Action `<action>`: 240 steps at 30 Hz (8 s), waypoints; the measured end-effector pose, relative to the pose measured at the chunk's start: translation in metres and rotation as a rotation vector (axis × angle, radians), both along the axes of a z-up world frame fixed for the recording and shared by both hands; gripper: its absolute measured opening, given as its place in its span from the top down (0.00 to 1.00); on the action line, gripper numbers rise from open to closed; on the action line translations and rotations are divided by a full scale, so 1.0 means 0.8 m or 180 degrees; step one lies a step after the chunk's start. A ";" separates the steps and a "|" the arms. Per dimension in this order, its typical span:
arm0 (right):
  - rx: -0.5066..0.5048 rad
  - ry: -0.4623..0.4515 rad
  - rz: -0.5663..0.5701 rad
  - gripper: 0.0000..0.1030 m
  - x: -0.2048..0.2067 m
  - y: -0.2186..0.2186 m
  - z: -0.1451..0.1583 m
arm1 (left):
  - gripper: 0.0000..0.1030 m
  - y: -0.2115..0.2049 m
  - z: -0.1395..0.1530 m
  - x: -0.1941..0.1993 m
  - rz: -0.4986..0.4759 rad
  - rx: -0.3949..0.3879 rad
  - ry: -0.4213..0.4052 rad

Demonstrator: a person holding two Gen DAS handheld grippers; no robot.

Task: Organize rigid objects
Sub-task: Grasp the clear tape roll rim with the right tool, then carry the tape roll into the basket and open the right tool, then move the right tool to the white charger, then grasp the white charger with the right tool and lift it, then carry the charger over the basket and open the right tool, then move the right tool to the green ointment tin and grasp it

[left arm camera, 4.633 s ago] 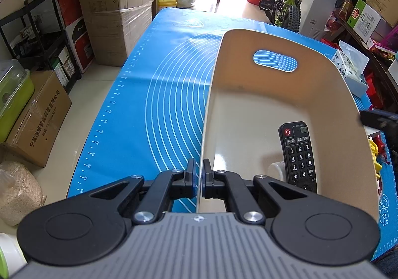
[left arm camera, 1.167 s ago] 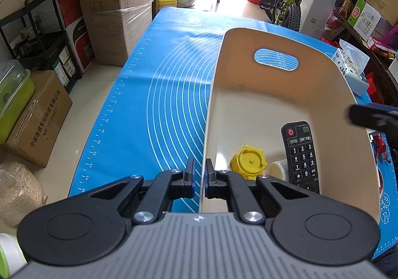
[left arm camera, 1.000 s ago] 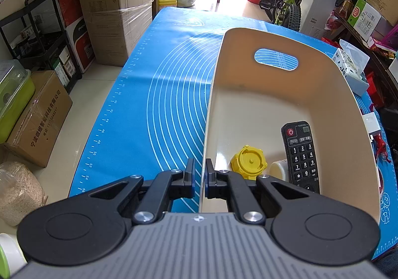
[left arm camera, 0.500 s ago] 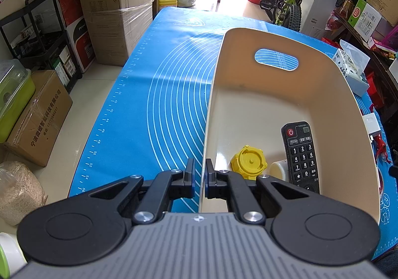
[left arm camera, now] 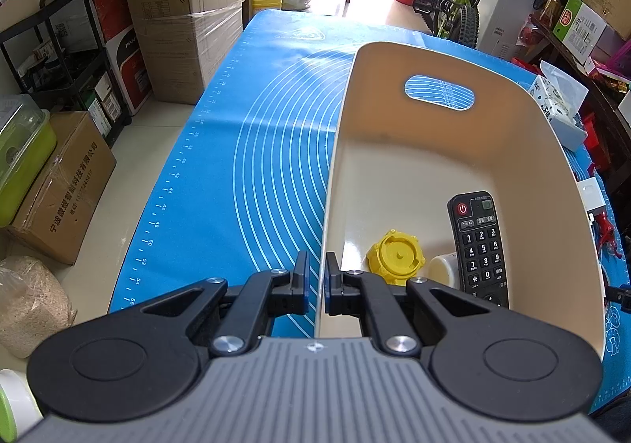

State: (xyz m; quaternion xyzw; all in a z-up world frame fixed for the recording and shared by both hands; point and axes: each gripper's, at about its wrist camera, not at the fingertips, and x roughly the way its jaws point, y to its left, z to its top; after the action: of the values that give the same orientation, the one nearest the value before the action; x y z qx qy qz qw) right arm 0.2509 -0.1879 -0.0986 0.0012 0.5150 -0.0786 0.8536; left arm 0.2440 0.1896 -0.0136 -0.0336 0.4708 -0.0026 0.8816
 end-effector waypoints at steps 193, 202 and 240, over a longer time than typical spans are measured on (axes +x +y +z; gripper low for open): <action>0.0273 -0.0628 0.1748 0.59 0.053 0.295 0.072 | 0.90 0.002 -0.002 0.000 0.0037 -0.0015 0.0006; 0.0255 -0.0388 0.1694 0.55 0.055 0.293 0.057 | 0.90 0.001 -0.002 0.001 0.0038 -0.0004 0.0009; 0.0409 -0.0581 0.0553 0.38 0.138 0.057 0.008 | 0.90 -0.002 -0.003 0.002 0.0037 0.0066 0.0027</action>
State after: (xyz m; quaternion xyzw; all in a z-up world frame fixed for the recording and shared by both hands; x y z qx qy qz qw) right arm 0.3615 -0.1427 -0.0919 0.0185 0.4373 0.0292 0.8987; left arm 0.2457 0.1879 -0.0163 -0.0273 0.4744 0.0076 0.8798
